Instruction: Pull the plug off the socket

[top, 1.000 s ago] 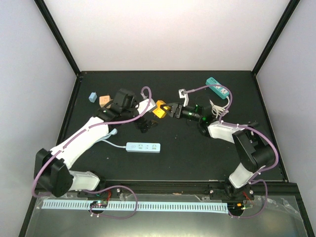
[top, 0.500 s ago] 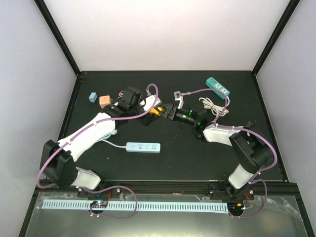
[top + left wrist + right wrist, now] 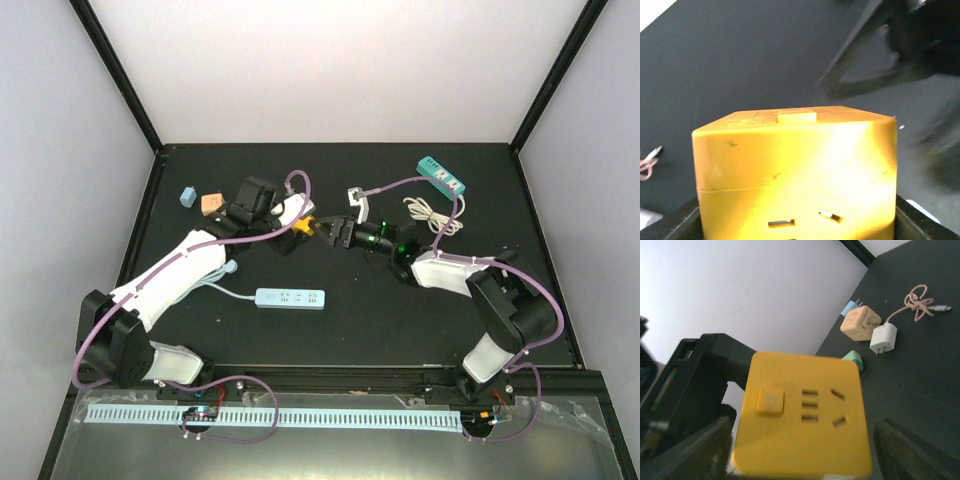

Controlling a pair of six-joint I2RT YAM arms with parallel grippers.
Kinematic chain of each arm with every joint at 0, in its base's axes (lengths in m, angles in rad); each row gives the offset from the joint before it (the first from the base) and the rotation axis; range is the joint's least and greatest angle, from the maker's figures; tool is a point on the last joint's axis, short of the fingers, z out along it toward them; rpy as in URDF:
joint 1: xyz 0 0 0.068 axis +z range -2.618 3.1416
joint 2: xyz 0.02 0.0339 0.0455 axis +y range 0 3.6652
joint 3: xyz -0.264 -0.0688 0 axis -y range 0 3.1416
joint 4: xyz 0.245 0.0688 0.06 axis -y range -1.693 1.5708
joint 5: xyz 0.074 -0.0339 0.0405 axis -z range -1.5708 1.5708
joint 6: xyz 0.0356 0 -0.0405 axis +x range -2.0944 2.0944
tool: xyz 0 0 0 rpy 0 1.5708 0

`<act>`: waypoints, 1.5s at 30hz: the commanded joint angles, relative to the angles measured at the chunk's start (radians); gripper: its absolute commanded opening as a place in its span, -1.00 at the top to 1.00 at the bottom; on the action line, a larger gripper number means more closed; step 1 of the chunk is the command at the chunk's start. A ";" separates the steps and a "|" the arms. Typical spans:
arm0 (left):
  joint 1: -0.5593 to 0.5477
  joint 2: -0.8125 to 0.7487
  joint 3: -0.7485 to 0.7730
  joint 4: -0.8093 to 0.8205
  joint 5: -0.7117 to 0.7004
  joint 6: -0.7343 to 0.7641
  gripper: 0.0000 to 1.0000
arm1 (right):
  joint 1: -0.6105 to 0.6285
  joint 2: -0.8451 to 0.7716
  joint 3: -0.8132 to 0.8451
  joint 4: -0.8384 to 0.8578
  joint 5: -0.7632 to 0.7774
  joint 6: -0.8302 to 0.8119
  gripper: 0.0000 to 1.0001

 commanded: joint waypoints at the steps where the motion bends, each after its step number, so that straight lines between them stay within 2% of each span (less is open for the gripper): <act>1: 0.094 -0.031 0.000 -0.067 0.021 0.036 0.46 | -0.022 -0.055 0.030 -0.115 -0.040 -0.211 -0.94; 5: 0.184 -0.012 -0.015 -0.095 0.029 0.098 0.46 | -0.040 -0.077 0.059 -0.228 -0.086 -0.368 -0.98; 12: 0.352 0.136 0.052 -0.195 0.061 0.177 0.46 | -0.041 -0.048 0.182 -0.607 -0.210 -0.786 -0.97; 18: 0.391 0.253 0.105 -0.239 0.009 0.211 0.46 | -0.034 0.018 0.270 -0.857 -0.212 -1.045 -0.93; 23: 0.408 0.345 0.150 -0.257 -0.038 0.225 0.46 | 0.005 0.085 0.352 -1.043 -0.149 -1.215 -0.87; 26: 0.414 0.389 0.179 -0.278 -0.045 0.226 0.46 | 0.045 0.106 0.375 -1.099 -0.091 -1.295 -0.85; 33: 0.423 0.468 0.222 -0.282 -0.052 0.221 0.39 | 0.140 0.133 0.386 -1.111 0.027 -1.382 -0.85; 37: 0.426 0.506 0.247 -0.301 -0.038 0.215 0.23 | 0.192 0.184 0.440 -1.148 0.074 -1.411 -0.84; 40: 0.436 0.509 0.252 -0.306 -0.014 0.203 -0.16 | 0.232 0.226 0.481 -1.176 0.102 -1.429 -0.84; 45: 0.446 0.464 0.237 -0.321 0.020 0.194 -0.66 | 0.291 0.293 0.549 -1.211 0.171 -1.461 -0.84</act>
